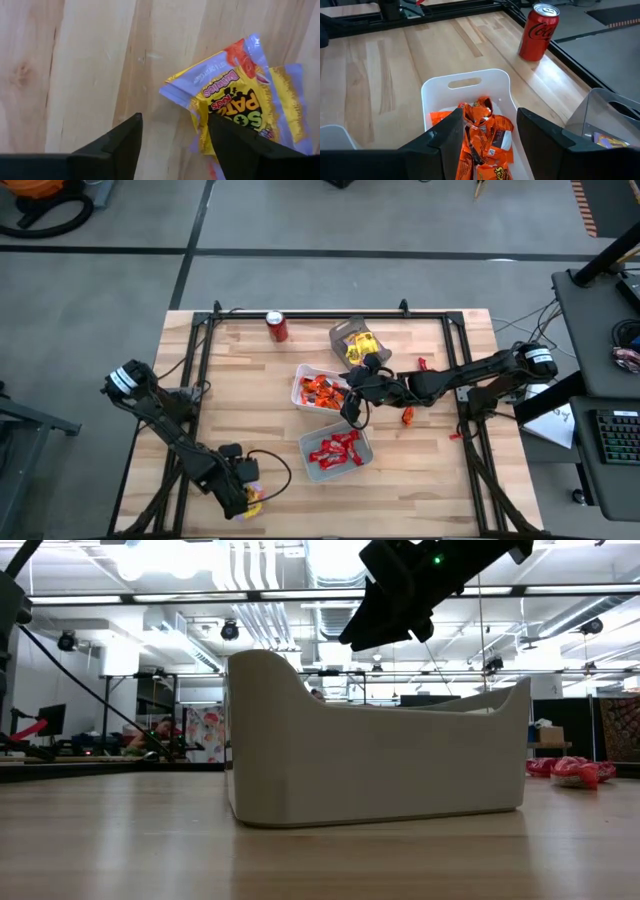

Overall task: Sort candy
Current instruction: Put the yellow candy pack into the black bin

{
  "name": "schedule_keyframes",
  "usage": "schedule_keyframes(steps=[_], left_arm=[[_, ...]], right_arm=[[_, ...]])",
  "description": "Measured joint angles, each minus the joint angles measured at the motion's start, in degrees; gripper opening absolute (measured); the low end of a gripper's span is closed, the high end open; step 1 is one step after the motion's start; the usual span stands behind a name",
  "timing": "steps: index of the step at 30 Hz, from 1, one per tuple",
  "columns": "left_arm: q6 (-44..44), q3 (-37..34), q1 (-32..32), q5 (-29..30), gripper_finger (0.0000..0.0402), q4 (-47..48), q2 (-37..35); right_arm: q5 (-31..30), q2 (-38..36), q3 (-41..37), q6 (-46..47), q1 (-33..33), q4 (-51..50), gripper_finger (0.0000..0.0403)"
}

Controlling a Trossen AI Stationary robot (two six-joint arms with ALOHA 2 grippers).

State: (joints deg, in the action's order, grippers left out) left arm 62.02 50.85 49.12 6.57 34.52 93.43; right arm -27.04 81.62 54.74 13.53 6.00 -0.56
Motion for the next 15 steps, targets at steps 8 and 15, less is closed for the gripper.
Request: schedule_keyframes(steps=[8, 15], left_arm=[[-0.07, -2.51, 0.02, 0.48, 0.0126, -0.17, -0.02], [-3.02, -2.71, 0.02, 1.81, 0.0009, 1.17, -0.73]], right_arm=[[0.00, 0.00, 0.00, -0.01, 0.00, 0.00, 0.0178], [0.00, 0.02, 0.00, -0.01, 0.00, 0.00, 0.0178]])
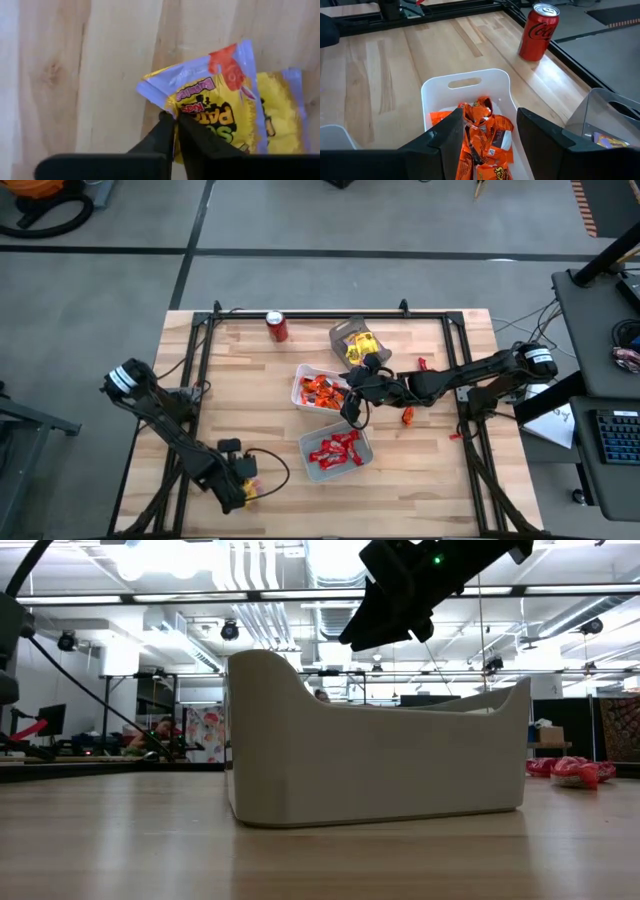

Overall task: Sort candy
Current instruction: Put the yellow candy pack into the black bin

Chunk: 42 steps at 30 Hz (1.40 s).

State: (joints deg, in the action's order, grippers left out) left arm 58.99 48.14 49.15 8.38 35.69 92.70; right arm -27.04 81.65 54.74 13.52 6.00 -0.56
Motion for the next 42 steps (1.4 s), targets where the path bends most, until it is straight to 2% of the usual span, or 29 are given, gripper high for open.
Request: schedule_keyframes(steps=[6, 11, 13, 18, 21, 24, 28, 32, 38, 40, 42], left_arm=[[-0.29, -0.08, 0.07, 4.37, 0.0002, 2.00, -4.06], [-1.89, -0.06, 0.07, 10.29, 0.0001, 4.09, -9.46], [-3.18, -0.06, 0.01, 14.42, 0.0000, 5.46, -11.64], [-11.31, -0.06, -1.01, 29.01, 0.0000, 6.63, -15.84], [-17.29, -0.06, -3.05, 36.83, 0.0000, 6.15, -17.13], [-23.50, -0.06, -6.19, 41.55, 0.0000, 4.16, -17.57], [-32.59, -0.06, -11.07, 43.31, 0.0000, -1.16, -16.97], [-40.75, -0.06, -14.97, 43.25, 0.0000, -7.22, -15.38], [-46.66, -0.04, -16.41, 42.86, 0.0000, -11.51, -14.68], [-46.30, -0.04, -16.40, 39.49, 0.0000, -10.23, -14.70], [-44.25, -0.02, -16.37, 33.63, 0.0000, -7.32, -14.65]], right_arm=[[-0.01, 0.00, 0.00, 0.00, 0.02, 0.00, 0.0178], [-0.01, -0.04, 0.00, -0.07, 0.55, 0.02, 0.0178], [-0.01, -0.07, 0.00, -0.46, 1.01, 0.14, 0.0178], [0.92, 0.60, 0.00, -1.59, 2.57, 3.82, 0.0178], [3.99, 2.28, 0.00, -2.25, 3.31, 7.73, 0.0178], [6.72, 4.92, -0.01, -3.01, 3.72, 13.89, 0.0178], [9.52, 9.65, -0.02, -5.43, 3.89, 22.89, 0.0178], [9.54, 13.43, -0.03, -6.72, 3.87, 29.78, 0.0178], [9.52, 17.00, 2.28, -6.96, 3.37, 29.97, 0.0178], [9.48, 17.55, 2.56, -7.06, 3.34, 29.75, 0.0178], [9.50, 17.64, 2.69, -7.10, 3.36, 29.10, 0.0178]])
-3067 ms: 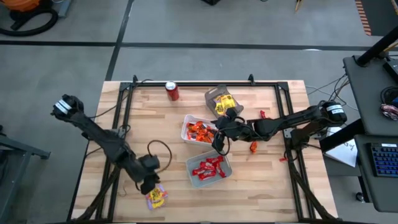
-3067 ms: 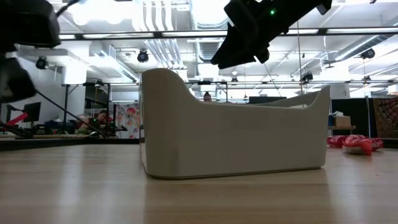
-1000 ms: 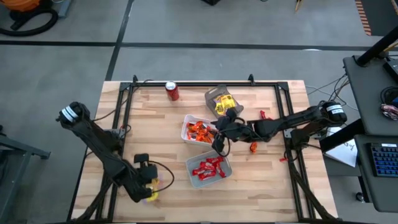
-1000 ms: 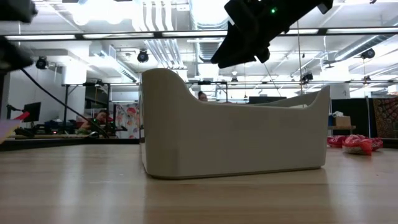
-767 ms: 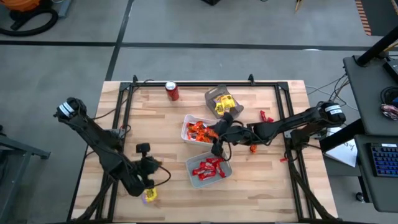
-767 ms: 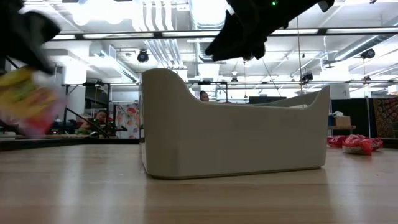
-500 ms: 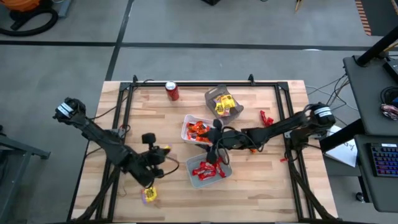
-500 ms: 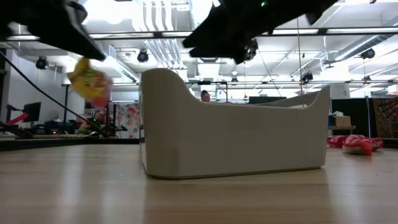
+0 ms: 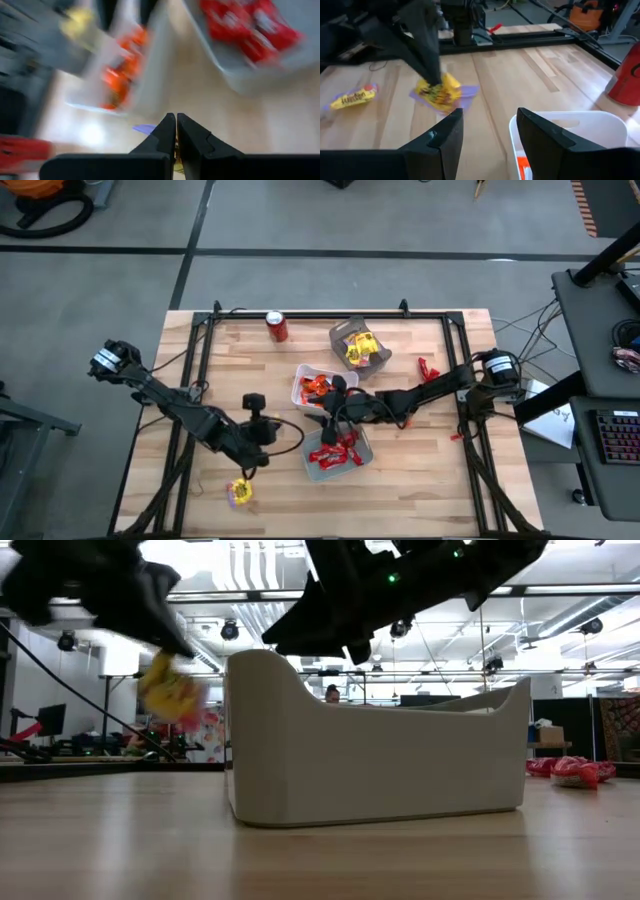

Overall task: Sort candy
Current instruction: Put the yellow candy pack into the black bin

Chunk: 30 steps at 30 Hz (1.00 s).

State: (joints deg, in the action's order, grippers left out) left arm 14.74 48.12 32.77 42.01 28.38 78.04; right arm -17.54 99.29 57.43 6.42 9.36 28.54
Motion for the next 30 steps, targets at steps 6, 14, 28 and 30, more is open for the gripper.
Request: schedule_keyframes(steps=[6, 14, 28, 30], left_arm=[[13.47, -3.05, -0.25, -9.69, 0.0000, 5.50, 0.22], [25.63, -9.43, -0.63, -12.87, 0.0043, 9.70, -0.11], [26.59, -14.01, -0.84, -5.46, 0.0167, 3.88, -0.59], [26.32, -15.20, -1.33, -5.19, 0.0180, 3.07, -0.59]], right_arm=[[0.00, -0.09, 0.00, -0.02, 0.00, -1.43, 0.0178], [0.01, -0.09, -0.05, -0.02, 0.00, -2.75, 0.0178], [0.02, -0.15, -0.05, -0.02, 0.00, -4.14, 0.0178], [0.02, -0.15, -0.05, -0.02, 0.00, -4.30, 0.0178]])
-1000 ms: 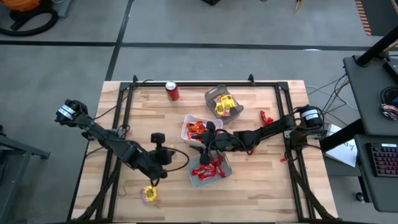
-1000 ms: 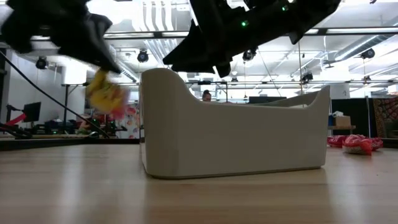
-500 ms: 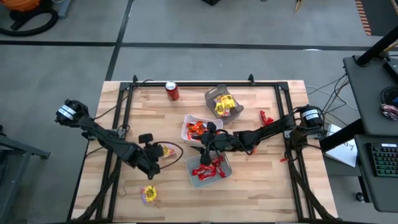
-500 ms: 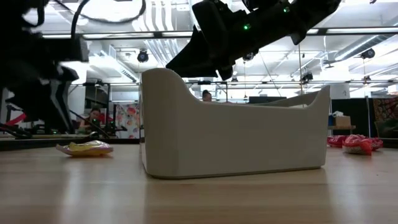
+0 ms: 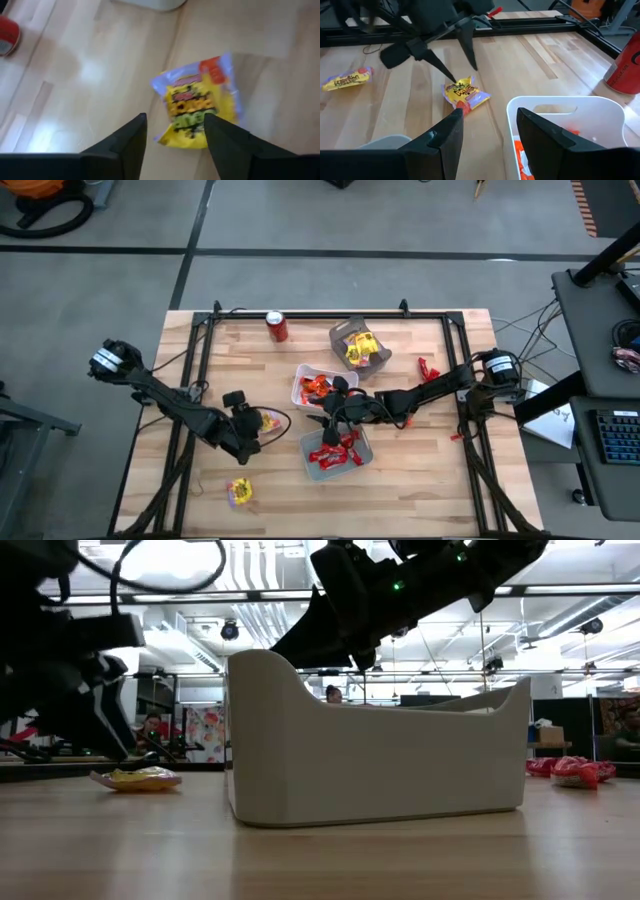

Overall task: Sort candy
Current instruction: Put the yellow candy pack into the black bin

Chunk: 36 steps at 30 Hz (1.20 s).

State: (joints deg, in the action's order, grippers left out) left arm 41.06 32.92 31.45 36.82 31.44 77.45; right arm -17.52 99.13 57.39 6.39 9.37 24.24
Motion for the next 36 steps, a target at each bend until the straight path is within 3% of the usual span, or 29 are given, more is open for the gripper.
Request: schedule_keyframes(steps=[7, 14, 18, 24, 29, 36], left_arm=[[-0.15, -6.61, -1.40, -0.59, 0.0186, -10.57, -0.02], [2.61, -11.92, -1.89, -0.47, 0.0156, -16.90, -0.28], [2.42, -12.21, -1.89, -0.05, 0.0116, -16.69, -0.24], [1.92, -12.30, -1.89, 0.50, 0.0014, -16.50, -0.13], [1.26, -11.43, -1.66, 1.99, 0.0005, -15.45, -0.39], [-6.87, -5.48, -1.57, 6.98, 0.0000, -14.87, -1.45]], right_arm=[[0.00, 0.00, -0.02, 0.00, 0.00, -0.03, 0.0178], [0.00, 0.00, -0.02, 0.01, 0.00, -0.04, 0.0178], [0.00, 0.00, -0.02, 0.00, 0.00, -0.04, 0.0178], [0.00, 0.00, -0.02, 0.00, 0.00, -0.08, 0.0178], [0.00, 0.00, -0.04, 0.02, 0.00, -0.45, 0.0178], [0.00, 0.00, -0.07, 0.05, 0.11, -0.47, 0.0178]])
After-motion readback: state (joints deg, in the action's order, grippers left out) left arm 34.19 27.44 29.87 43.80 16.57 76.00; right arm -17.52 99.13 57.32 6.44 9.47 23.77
